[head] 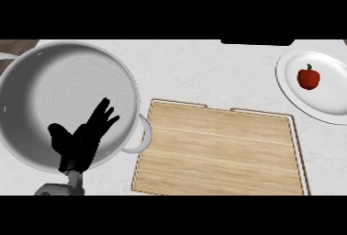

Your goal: Pick the bell pepper from the tray and place it in the plate

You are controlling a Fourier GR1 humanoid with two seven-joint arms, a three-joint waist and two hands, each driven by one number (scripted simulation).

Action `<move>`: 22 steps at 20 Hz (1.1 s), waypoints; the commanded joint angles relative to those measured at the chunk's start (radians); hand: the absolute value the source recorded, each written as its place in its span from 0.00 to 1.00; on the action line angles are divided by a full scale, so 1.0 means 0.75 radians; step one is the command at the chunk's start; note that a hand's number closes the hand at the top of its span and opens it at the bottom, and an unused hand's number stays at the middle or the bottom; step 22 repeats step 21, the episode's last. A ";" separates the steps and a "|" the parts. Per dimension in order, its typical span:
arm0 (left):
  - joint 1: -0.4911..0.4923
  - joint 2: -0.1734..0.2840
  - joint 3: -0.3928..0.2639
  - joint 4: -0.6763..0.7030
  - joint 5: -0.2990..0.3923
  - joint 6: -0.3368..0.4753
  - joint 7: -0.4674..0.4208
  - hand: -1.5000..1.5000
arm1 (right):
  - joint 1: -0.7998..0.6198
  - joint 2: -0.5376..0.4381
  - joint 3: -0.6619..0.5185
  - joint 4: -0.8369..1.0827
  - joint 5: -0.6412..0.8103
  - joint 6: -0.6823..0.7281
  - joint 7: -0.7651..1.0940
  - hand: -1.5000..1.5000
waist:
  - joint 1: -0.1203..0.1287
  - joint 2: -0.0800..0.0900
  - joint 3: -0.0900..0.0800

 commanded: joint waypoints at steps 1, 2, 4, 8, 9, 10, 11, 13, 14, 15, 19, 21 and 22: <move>0.026 0.005 0.002 0.076 0.015 -0.009 0.072 0.50 | 0.058 -0.067 0.015 0.026 0.016 0.200 -0.072 0.00 | -0.015 0.010 -0.014; 0.051 -0.026 -0.028 0.092 -0.021 0.017 0.030 0.50 | 0.078 -0.087 0.016 0.026 0.017 0.263 -0.100 0.00 | -0.019 0.012 -0.013; 0.049 -0.017 -0.009 0.094 0.009 -0.013 0.027 0.50 | 0.113 -0.109 0.040 0.021 0.042 0.319 -0.132 0.00 | -0.021 0.012 -0.013; 0.115 0.002 -0.019 0.074 -0.015 -0.018 0.009 0.50 | 0.214 -0.112 0.077 -0.013 0.082 0.320 -0.227 0.00 | -0.020 0.006 -0.012; 0.064 -0.006 0.016 0.114 0.007 -0.013 0.007 0.50 | 0.234 -0.160 0.085 -0.022 0.090 0.360 -0.237 0.00 | -0.043 0.007 -0.013; 0.105 -0.015 -0.009 0.109 -0.030 0.005 -0.019 0.50 | 0.260 -0.139 0.084 -0.024 0.091 0.328 -0.266 0.00 | -0.038 0.005 -0.012; 0.041 -0.033 -0.012 0.120 -0.024 0.006 -0.004 0.50 | 0.234 -0.181 0.094 -0.032 0.101 0.354 -0.235 0.00 | -0.044 0.006 -0.013; 0.113 0.010 0.019 0.060 0.017 -0.034 0.006 0.50 | 0.294 -0.158 0.115 -0.040 0.123 0.326 -0.290 0.00 | -0.031 -0.002 -0.013; 0.089 -0.026 -0.008 0.111 -0.013 -0.007 0.000 0.50 | 0.278 -0.141 0.120 -0.052 0.128 0.293 -0.289 0.00 | -0.039 0.000 -0.014; 0.063 -0.020 0.005 0.116 -0.025 0.013 0.020 0.50 | 0.310 -0.204 0.127 -0.052 0.137 0.337 -0.300 0.00 | -0.052 0.002 -0.013; 0.078 -0.044 -0.020 0.093 -0.027 0.010 0.022 0.50 | 0.332 -0.132 0.133 -0.044 0.143 0.249 -0.326 0.00 | -0.037 0.000 -0.013; 0.065 -0.056 -0.005 0.100 -0.023 0.028 0.034 0.50 | 0.336 -0.178 0.117 -0.046 0.124 0.304 -0.339 0.00 | -0.047 -0.002 -0.013; 0.065 -0.056 -0.005 0.100 -0.023 0.028 0.034 0.50 | 0.336 -0.178 0.117 -0.046 0.124 0.304 -0.339 0.00 | -0.047 -0.002 -0.013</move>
